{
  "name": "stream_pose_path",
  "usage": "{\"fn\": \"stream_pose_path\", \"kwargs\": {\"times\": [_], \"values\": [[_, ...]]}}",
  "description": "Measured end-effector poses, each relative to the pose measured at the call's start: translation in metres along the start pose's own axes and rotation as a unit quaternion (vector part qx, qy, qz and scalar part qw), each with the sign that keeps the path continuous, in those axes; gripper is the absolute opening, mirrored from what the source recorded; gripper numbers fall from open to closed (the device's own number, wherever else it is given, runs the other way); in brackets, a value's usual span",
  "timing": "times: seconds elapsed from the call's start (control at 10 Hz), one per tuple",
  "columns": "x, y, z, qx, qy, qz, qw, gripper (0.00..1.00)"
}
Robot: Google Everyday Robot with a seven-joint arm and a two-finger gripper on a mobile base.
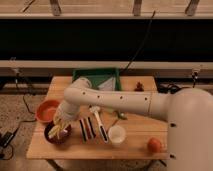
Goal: Place banana in purple bowl
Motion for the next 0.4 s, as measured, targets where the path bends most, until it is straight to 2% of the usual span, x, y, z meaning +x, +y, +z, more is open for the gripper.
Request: {"fn": "stream_pose_path", "kwargs": {"times": [0.4], "values": [[-0.0007,-0.0003,0.0005,0.000,0.000,-0.001,1.0000,0.80]]}}
